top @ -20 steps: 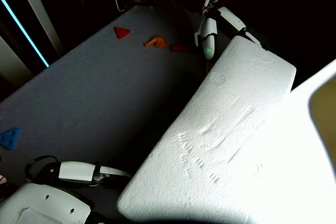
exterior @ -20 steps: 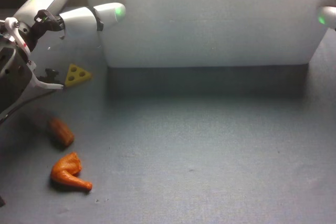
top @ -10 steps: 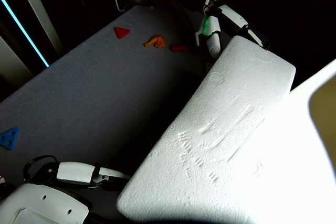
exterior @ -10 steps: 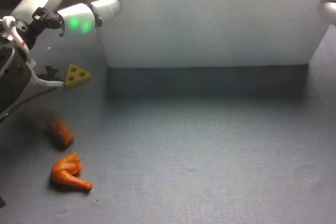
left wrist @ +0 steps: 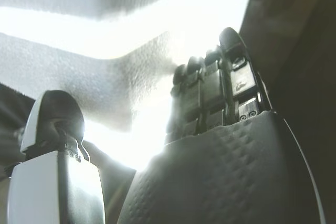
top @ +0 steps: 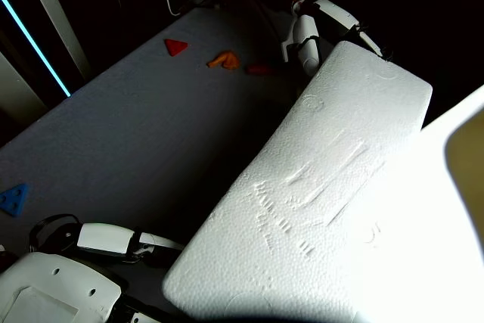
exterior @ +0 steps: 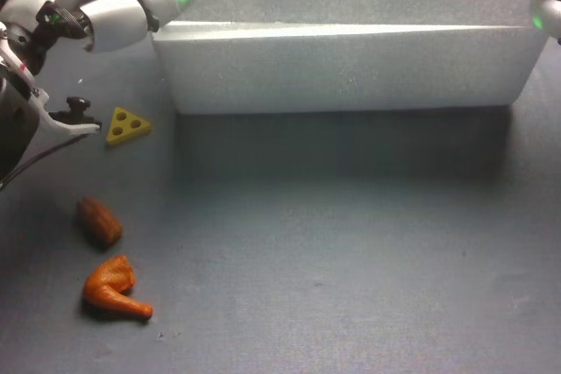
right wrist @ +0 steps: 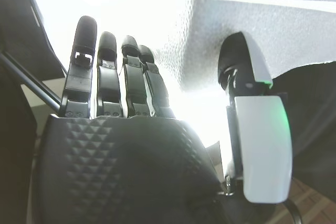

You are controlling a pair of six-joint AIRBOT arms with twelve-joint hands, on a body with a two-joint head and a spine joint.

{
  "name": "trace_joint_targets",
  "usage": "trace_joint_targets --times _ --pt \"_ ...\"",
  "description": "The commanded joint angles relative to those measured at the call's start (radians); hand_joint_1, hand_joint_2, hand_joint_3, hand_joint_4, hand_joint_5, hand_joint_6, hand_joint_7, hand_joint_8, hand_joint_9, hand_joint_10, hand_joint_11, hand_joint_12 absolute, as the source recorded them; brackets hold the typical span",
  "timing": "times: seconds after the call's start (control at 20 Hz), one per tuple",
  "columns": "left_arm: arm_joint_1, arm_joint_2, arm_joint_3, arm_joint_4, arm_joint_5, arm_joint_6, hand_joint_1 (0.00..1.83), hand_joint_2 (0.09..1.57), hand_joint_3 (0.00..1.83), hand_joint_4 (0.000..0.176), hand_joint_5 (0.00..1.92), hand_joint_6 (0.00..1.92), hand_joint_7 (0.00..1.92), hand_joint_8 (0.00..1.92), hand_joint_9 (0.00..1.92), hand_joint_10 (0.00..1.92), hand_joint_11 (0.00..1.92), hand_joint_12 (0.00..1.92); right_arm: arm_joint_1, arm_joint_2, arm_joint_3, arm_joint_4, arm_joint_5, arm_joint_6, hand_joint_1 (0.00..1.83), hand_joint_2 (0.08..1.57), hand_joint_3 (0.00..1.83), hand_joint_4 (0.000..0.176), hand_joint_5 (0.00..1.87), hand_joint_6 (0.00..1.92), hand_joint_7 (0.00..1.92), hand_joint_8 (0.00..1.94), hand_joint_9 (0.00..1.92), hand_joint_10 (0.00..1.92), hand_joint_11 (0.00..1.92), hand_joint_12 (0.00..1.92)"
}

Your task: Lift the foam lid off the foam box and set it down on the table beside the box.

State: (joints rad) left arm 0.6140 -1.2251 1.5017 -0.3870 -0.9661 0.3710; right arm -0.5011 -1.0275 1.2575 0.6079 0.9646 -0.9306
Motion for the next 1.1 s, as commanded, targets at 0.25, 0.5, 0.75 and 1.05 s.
trace_joint_targets --times 0.25,0.5,0.75,1.05 --pt "0.006 0.052 -0.056 0.086 -0.19 0.006 0.53 1.05 0.0 0.05 0.2 0.0 0.08 0.0 0.04 0.0 0.0 0.18 0.016 0.069 -0.061 -0.137 0.178 0.015 0.64 1.19 0.0 0.0 0.0 0.65 0.22 0.14 0.0 0.92 0.0 1.59" --pt "0.036 0.096 -0.113 0.102 -0.238 0.019 0.56 1.05 0.0 0.032 0.18 0.0 0.08 0.0 0.06 0.01 0.0 0.38 -0.002 0.12 -0.121 -0.168 0.22 0.014 0.61 1.18 0.0 0.0 0.0 0.55 0.0 0.83 0.0 1.06 0.0 1.91" --pt "0.073 0.153 -0.184 0.128 -0.281 0.042 0.51 1.07 0.0 0.044 0.17 0.0 0.08 0.0 0.07 0.01 0.0 0.89 -0.043 0.165 -0.188 -0.206 0.266 0.012 0.69 1.22 0.0 0.0 0.0 0.45 0.08 0.54 0.0 0.94 0.0 1.7" --pt "0.142 0.225 -0.279 0.144 -0.339 0.078 0.5 1.06 0.01 0.038 0.2 0.0 0.08 0.0 0.1 0.04 0.0 1.31 -0.077 0.207 -0.259 -0.288 0.285 0.002 0.64 1.25 0.0 0.0 0.0 0.33 0.08 0.33 0.0 0.82 0.0 1.66"
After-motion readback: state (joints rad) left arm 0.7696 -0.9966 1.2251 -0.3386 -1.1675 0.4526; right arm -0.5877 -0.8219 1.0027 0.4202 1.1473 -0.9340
